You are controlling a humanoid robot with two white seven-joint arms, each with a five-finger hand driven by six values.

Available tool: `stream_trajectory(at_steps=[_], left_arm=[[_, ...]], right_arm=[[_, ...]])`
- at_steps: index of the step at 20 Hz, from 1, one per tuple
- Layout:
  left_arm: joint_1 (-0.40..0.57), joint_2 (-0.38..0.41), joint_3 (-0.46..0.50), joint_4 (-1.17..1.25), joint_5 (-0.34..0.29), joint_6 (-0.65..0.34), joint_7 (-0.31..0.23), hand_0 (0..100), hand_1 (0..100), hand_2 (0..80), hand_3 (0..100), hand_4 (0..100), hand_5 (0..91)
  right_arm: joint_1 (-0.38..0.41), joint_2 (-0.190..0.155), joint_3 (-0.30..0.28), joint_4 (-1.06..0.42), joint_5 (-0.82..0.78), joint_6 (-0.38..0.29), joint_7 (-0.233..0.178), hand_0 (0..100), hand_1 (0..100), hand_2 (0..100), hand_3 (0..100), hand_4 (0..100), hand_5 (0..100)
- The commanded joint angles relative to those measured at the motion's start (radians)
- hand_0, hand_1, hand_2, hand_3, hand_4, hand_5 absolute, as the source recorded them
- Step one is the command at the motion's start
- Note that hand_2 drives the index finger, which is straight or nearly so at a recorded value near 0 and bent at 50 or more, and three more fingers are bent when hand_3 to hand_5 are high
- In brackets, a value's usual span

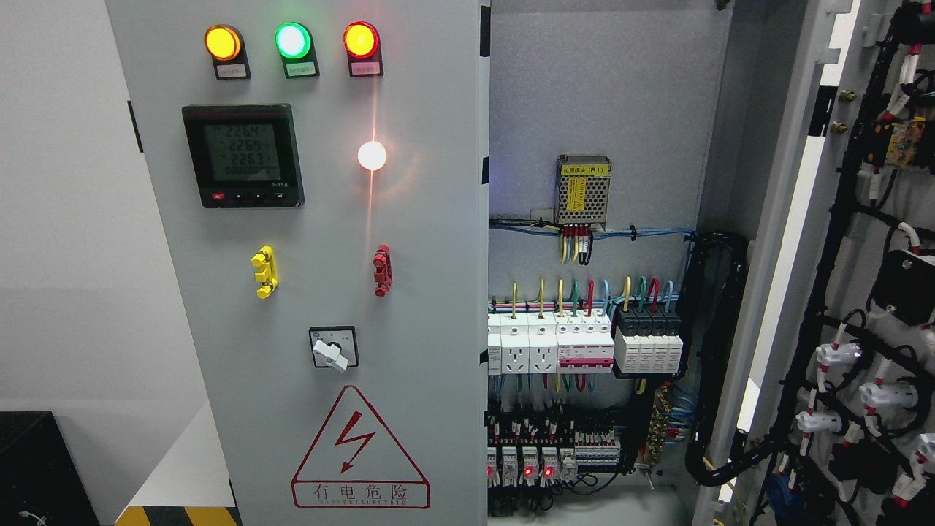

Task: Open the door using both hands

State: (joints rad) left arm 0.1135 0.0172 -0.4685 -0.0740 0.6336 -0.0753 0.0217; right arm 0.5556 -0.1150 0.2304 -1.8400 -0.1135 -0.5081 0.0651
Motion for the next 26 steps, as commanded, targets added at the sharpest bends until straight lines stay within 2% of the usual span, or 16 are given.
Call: stream_trajectory(at_steps=[1, 8, 15, 17, 22, 26], left_arm=[[-0.006, -0.031, 0.005, 0.017, -0.002, 0.0, 0.017, 0, 0, 0.0, 0, 0, 0.0], [-0.005, -0.031, 0.005, 0.01, 0.0, -0.004, 0.012, 0, 0, 0.0, 0, 0, 0.0], [-0.006, -0.065, 0.005, 0.008, 0.0, -0.004, 0.014, 0, 0, 0.0, 0, 0, 0.0], [-0.008, -0.069, 0.005, 0.008, 0.0, -0.003, 0.014, 0, 0, 0.0, 0, 0, 0.0], [-0.02, -0.079, 0.005, 0.008, 0.0, -0.004, 0.014, 0, 0, 0.0, 0, 0, 0.0], [-0.021, -0.095, 0.005, 0.008, 0.001, -0.004, 0.014, 0, 0, 0.0, 0, 0, 0.0]], right_arm=[[-0.049, -0.017, 0.052, -0.171, -0.003, -0.055, -0.008, 19, 0, 0, 0, 0, 0], [-0.175, -0.002, 0.041, -0.17, -0.006, -0.055, -0.008, 19, 0, 0, 0, 0, 0], [-0.318, 0.061, 0.052, -0.16, -0.003, -0.035, -0.01, 19, 0, 0, 0, 0, 0], [-0.368, 0.067, 0.052, -0.16, 0.0, 0.015, -0.01, 19, 0, 0, 0, 0, 0], [-0.502, 0.067, 0.038, -0.16, -0.002, 0.245, -0.01, 19, 0, 0, 0, 0, 0], [-0.559, 0.083, 0.035, -0.154, -0.002, 0.335, -0.011, 19, 0, 0, 0, 0, 0]])
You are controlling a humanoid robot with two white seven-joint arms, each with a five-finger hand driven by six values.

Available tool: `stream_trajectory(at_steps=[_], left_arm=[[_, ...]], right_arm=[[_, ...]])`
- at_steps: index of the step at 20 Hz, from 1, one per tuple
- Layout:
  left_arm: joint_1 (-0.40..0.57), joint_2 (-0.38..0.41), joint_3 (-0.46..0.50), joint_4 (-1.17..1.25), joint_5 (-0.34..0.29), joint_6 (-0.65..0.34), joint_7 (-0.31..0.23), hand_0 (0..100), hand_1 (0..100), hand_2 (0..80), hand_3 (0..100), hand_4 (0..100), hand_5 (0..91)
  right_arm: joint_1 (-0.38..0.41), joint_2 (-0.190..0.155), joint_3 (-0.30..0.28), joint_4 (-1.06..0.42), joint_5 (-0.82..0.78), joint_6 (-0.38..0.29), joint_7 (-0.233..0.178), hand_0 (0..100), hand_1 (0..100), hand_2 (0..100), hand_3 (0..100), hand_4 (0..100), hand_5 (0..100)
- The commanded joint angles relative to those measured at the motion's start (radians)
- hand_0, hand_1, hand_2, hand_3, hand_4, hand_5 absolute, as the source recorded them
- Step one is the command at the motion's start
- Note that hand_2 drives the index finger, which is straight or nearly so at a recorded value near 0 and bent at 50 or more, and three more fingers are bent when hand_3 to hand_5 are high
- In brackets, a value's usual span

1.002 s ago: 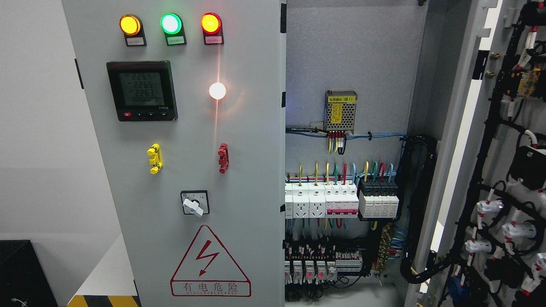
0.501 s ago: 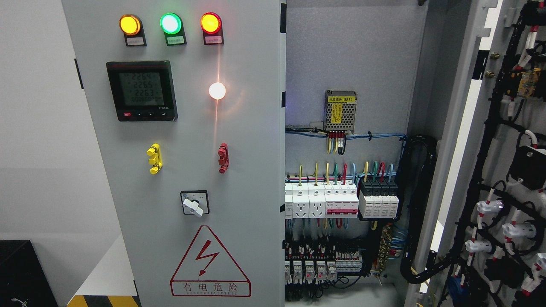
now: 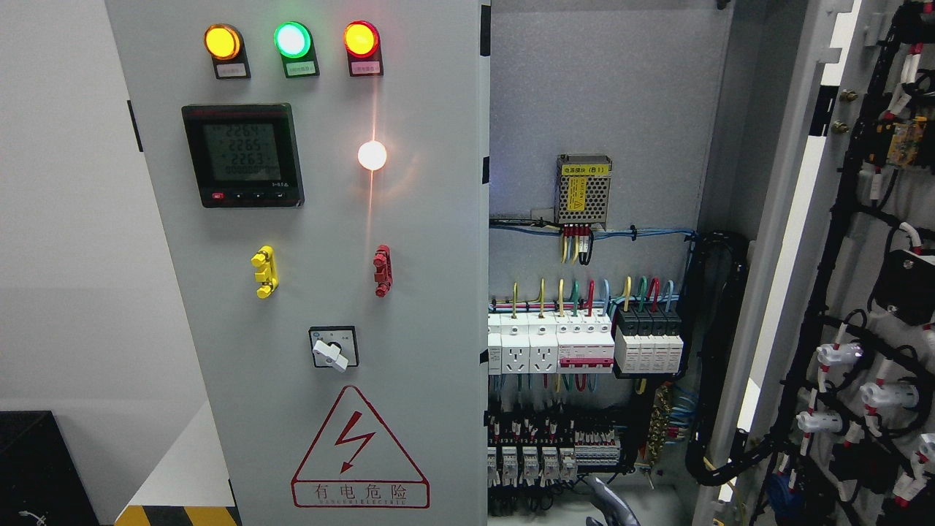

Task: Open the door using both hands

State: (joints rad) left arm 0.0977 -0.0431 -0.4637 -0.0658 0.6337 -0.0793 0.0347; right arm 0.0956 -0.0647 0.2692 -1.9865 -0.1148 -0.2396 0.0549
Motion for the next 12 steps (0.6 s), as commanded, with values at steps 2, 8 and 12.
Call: stream_trajectory(at_steps=[2, 8, 12], left_arm=[[-0.007, -0.04, 0.0, -0.002, 0.0, -0.001, 0.001, 0, 0, 0.0, 0, 0, 0.0], [-0.021, -0.043, -0.004, 0.001, -0.012, 0.001, 0.008, 0, 0, 0.0, 0, 0, 0.0], [-0.023, -0.041, -0.003, 0.003, -0.052, 0.001, 0.011, 0, 0, 0.0, 0, 0, 0.0]], right_arm=[[-0.119, 0.049, -0.005, -0.006, 0.001, 0.118, 0.0, 19, 0, 0, 0, 0, 0], [-0.201, 0.049, -0.034, 0.008, 0.001, 0.267, 0.0, 19, 0, 0, 0, 0, 0], [-0.26, 0.049, -0.033, 0.034, 0.001, 0.292, 0.0, 19, 0, 0, 0, 0, 0]])
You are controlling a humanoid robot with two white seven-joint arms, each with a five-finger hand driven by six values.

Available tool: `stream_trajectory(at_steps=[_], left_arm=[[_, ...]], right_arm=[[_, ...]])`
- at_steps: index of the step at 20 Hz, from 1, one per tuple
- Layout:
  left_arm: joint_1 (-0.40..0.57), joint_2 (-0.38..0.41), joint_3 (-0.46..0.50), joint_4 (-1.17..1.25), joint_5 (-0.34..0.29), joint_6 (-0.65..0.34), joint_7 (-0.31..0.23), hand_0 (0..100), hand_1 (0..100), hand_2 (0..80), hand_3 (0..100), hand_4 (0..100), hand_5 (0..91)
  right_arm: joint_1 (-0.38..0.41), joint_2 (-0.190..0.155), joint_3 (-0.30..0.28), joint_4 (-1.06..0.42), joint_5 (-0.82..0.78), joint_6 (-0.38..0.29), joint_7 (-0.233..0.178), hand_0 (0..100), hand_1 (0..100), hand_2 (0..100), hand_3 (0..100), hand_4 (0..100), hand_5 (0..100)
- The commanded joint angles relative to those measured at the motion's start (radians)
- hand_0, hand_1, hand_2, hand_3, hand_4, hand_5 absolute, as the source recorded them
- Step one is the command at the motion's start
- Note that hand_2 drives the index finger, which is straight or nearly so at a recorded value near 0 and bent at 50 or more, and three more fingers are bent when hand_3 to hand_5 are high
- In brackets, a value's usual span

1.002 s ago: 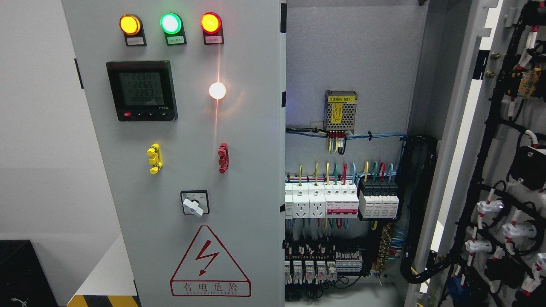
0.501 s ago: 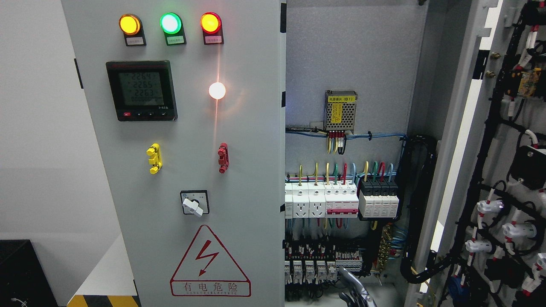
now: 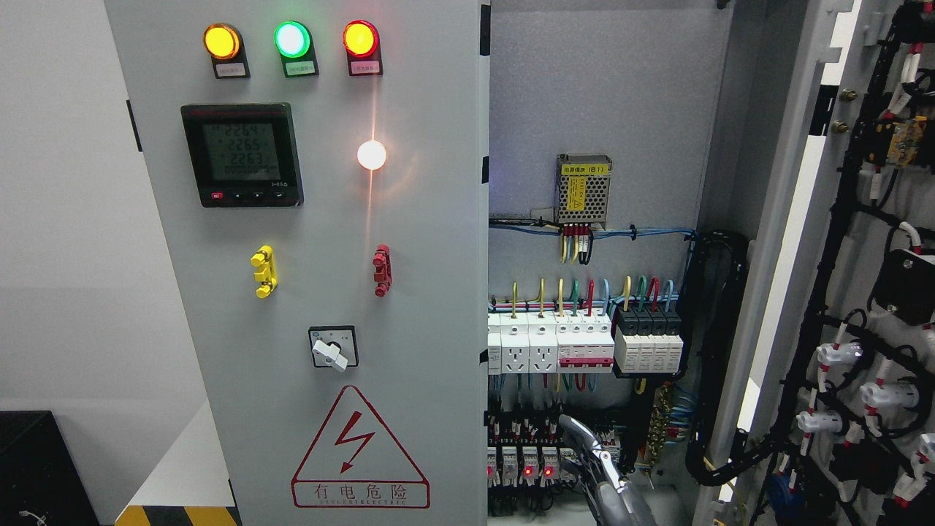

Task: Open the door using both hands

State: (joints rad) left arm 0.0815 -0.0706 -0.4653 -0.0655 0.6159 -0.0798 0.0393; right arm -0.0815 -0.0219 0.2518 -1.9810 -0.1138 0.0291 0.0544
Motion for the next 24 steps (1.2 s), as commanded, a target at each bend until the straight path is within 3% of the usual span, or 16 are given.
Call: stream_trajectory(at_steps=[1, 6, 19, 24], left_arm=[[-0.006, -0.014, 0.0, 0.003, -0.047, 0.002, 0.007, 0, 0, 0.0, 0, 0, 0.0], [-0.006, -0.014, 0.002, 0.001, -0.061, 0.002, -0.001, 0, 0, 0.0, 0, 0, 0.0], [-0.006, -0.021, 0.002, 0.0, -0.059, 0.002, -0.004, 0, 0, 0.0, 0, 0, 0.0], [-0.006, -0.021, 0.002, -0.002, -0.058, 0.002, -0.004, 0, 0, 0.0, 0, 0, 0.0]], right_arm=[[-0.096, 0.007, -0.016, 0.039, 0.0, 0.035, 0.001, 19, 0, 0, 0, 0, 0], [-0.156, 0.016, -0.014, 0.086, 0.0, 0.091, 0.001, 19, 0, 0, 0, 0, 0], [-0.29, 0.034, -0.002, 0.266, 0.006, 0.095, -0.001, 19, 0, 0, 0, 0, 0], [-0.34, 0.034, -0.002, 0.277, -0.003, 0.167, 0.001, 19, 0, 0, 0, 0, 0]])
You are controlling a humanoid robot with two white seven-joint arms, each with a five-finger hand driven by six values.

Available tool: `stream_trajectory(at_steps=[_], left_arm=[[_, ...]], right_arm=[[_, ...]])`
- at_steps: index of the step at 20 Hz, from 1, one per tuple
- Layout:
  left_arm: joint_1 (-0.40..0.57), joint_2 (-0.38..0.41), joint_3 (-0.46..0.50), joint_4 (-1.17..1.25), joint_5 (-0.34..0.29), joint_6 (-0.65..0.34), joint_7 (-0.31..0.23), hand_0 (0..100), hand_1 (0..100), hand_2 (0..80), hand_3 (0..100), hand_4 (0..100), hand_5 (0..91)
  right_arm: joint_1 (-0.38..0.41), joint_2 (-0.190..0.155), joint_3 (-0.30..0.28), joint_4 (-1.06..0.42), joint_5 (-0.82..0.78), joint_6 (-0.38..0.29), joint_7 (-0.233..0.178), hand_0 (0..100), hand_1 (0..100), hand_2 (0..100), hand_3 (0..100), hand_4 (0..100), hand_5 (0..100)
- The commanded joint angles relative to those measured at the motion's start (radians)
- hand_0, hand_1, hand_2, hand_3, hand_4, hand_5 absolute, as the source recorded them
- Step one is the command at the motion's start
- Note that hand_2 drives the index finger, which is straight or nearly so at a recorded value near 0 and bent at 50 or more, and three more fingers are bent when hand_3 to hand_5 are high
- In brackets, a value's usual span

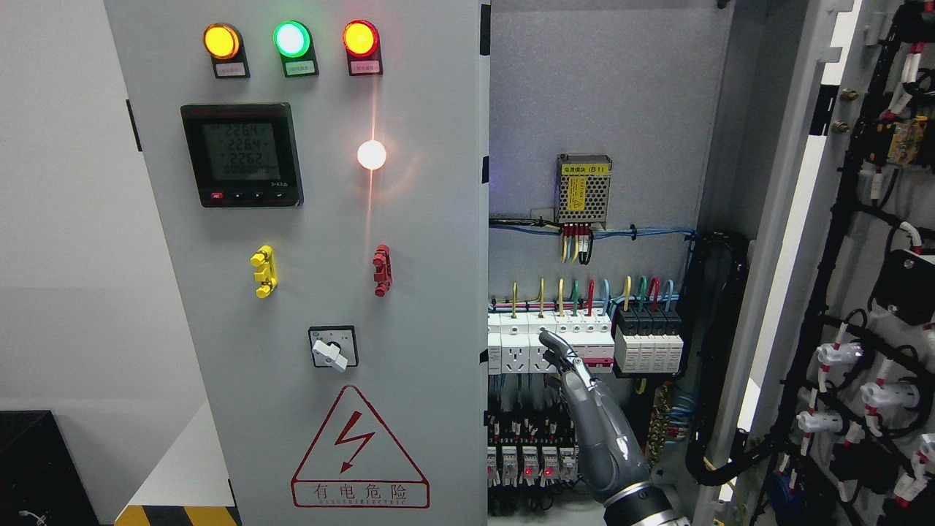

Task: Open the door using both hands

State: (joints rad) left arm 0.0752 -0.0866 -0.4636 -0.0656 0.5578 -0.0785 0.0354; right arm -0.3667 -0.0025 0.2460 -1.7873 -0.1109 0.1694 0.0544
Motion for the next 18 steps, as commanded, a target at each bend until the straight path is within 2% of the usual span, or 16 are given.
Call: stream_trajectory(at_steps=[1, 12, 18], left_arm=[[0.0, -0.005, -0.001, -0.002, 0.001, -0.001, 0.0, 0, 0, 0.0, 0, 0, 0.0], [0.0, -0.005, 0.0, -0.002, 0.001, 0.0, 0.0, 0, 0, 0.0, 0, 0, 0.0], [0.0, -0.005, 0.0, -0.002, 0.001, 0.0, 0.0, 0, 0, 0.0, 0, 0, 0.0]], right_arm=[[-0.066, 0.015, 0.006, 0.089, -0.006, 0.027, 0.001, 19, 0, 0, 0, 0, 0], [-0.136, 0.016, 0.01, 0.143, -0.009, 0.028, 0.011, 19, 0, 0, 0, 0, 0], [-0.153, 0.016, 0.039, 0.144, -0.012, 0.028, 0.015, 19, 0, 0, 0, 0, 0]])
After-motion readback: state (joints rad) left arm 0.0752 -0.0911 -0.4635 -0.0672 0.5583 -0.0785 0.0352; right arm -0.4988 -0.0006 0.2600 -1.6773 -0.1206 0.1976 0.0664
